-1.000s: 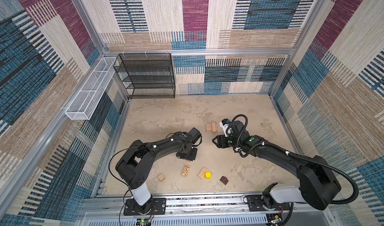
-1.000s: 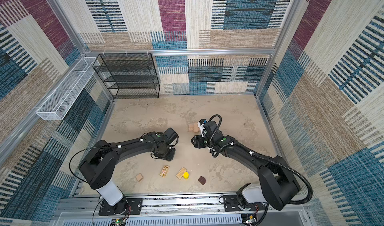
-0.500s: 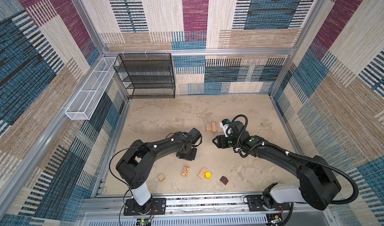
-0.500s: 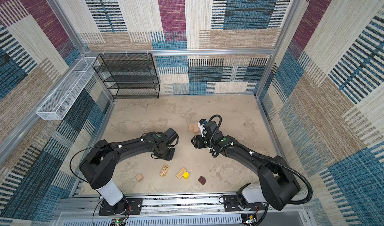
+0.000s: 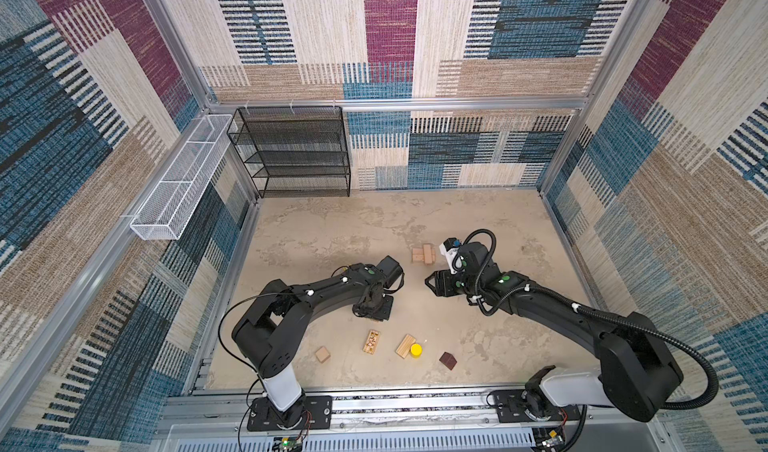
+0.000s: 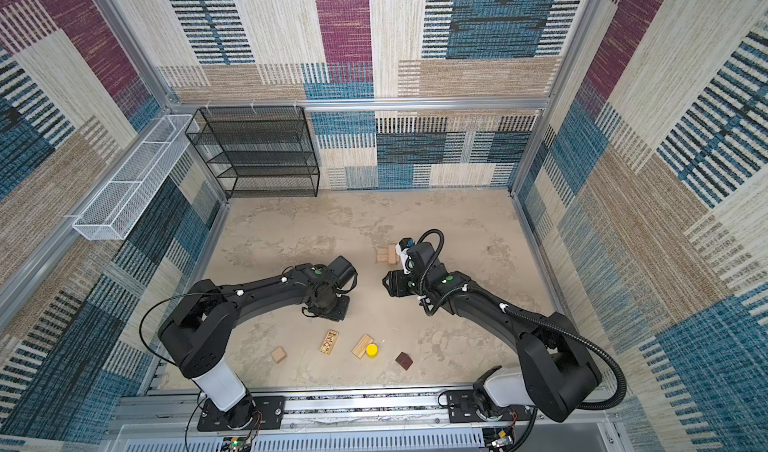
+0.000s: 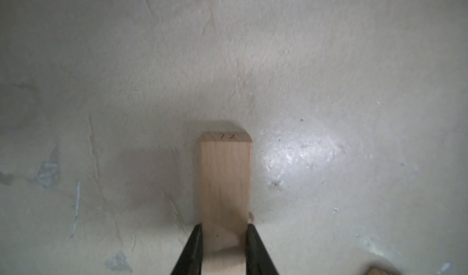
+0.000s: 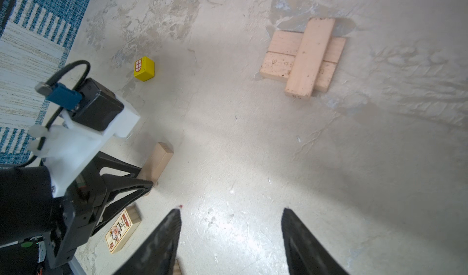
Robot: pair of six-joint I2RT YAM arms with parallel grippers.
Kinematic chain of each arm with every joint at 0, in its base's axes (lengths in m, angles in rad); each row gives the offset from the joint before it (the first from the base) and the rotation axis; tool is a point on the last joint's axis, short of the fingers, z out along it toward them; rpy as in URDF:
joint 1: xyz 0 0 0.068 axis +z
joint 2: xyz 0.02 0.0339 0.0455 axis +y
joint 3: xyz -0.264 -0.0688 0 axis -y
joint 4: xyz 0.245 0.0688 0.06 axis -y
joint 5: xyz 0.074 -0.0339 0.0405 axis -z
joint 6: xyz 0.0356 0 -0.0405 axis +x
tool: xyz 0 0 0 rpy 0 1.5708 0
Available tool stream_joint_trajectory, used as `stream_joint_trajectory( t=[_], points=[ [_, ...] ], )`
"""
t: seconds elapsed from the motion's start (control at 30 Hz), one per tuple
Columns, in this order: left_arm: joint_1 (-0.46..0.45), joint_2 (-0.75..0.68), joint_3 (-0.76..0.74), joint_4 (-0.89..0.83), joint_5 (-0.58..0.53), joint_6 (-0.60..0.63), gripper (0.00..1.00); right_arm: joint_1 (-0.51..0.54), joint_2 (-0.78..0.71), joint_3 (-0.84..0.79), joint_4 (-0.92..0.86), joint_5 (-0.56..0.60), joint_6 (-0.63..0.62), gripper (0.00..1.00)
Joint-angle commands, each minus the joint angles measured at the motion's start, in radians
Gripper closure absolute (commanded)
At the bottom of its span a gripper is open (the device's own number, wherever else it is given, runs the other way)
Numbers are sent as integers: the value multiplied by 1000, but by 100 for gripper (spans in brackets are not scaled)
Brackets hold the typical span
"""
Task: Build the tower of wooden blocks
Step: 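Close the left gripper on the end of the long plain block, then lift the long plain block with the left gripper and carry it toward the stack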
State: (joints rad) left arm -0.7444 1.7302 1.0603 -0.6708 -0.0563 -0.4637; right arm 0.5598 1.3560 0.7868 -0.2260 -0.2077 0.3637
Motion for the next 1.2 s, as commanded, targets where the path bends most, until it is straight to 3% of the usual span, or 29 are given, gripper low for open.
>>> stream_joint_trajectory(
  t=[0.0, 0.3, 0.53, 1.17],
  points=[
    [0, 12, 7, -17, -24, 22, 73, 0, -17, -6, 15, 11, -1, 34],
    [0, -19, 23, -42, -59, 16, 85, 0, 1, 48, 17, 0, -30, 34],
    [0, -48, 36, -42, -65, 13, 99, 0, 15, 87, 29, -10, -25, 34],
    [0, -100, 79, -24, -43, 25, 100, 0, -39, 75, 4, 53, -20, 34]
  ],
)
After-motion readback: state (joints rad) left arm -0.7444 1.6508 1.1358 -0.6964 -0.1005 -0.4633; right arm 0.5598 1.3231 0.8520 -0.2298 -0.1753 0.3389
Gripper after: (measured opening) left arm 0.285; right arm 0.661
